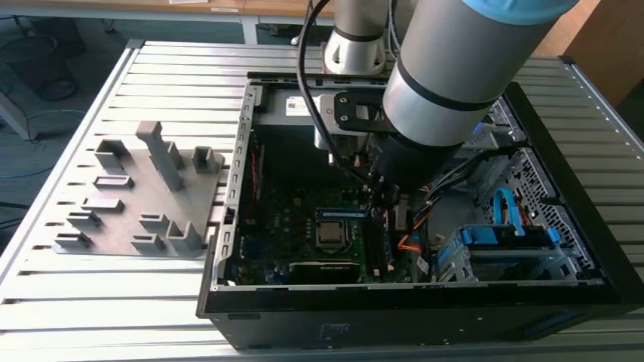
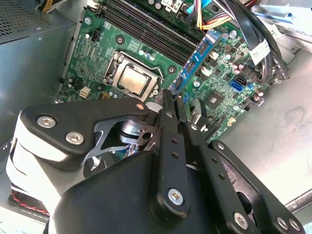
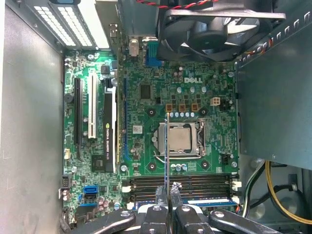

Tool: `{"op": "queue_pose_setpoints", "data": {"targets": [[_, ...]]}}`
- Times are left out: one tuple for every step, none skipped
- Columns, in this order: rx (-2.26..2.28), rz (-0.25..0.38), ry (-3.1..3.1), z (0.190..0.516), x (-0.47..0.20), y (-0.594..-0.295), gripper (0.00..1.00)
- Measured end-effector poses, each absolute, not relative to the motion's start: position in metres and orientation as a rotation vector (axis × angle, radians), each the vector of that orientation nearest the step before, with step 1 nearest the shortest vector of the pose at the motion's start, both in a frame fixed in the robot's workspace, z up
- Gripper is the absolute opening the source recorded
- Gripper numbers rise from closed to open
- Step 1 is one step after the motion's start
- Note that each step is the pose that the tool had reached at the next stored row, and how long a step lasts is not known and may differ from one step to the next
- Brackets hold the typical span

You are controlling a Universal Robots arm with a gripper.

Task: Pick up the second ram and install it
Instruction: 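Pick up the second ram and move it above second insertion slot, then insert the second ram into the second slot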

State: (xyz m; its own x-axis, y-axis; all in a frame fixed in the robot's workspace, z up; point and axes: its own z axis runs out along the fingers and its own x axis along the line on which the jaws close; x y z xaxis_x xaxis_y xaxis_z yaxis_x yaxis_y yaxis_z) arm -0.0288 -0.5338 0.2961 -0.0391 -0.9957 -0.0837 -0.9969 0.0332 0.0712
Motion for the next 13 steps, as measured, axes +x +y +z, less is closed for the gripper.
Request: {"op": "queue_pose_setpoints", "data": {"targets": [[-2.170, 0.171, 2.250, 0.2961, -0.0288, -0.5338, 0.14], [-2.170, 0.171, 2.250, 0.2962, -0.0288, -0.5338, 0.14], [-2.170, 0.171, 2.250, 0.2961, -0.0288, -0.5338, 0.14], [-2.170, 0.171, 2.250, 0.2961, -0.0288, -0.5338, 0.14], [-2.170, 0.171, 2.250, 0.2961, -0.0289, -0.5338, 0.14], [-2.170, 0.171, 2.250, 0.2961, -0.0289, -0.5338, 0.14], [-2.170, 0.171, 2.250, 0.2961, -0.0289, -0.5338, 0.14], [-2.170, 0.171, 2.250, 0.2961, -0.0289, -0.5338, 0.14], [-2.170, 0.171, 2.251, 0.2961, -0.0289, -0.5338, 0.14], [-2.169, 0.171, 2.252, 0.2961, -0.0289, -0.5338, 0.14], [-2.167, 0.171, 2.253, 0.2961, -0.0289, -0.5338, 0.14], [-2.164, 0.171, 2.256, 0.2961, -0.0289, -0.5338, 0.14], [-2.158, 0.171, 2.261, 0.2961, -0.0289, -0.5338, 0.14]]}}
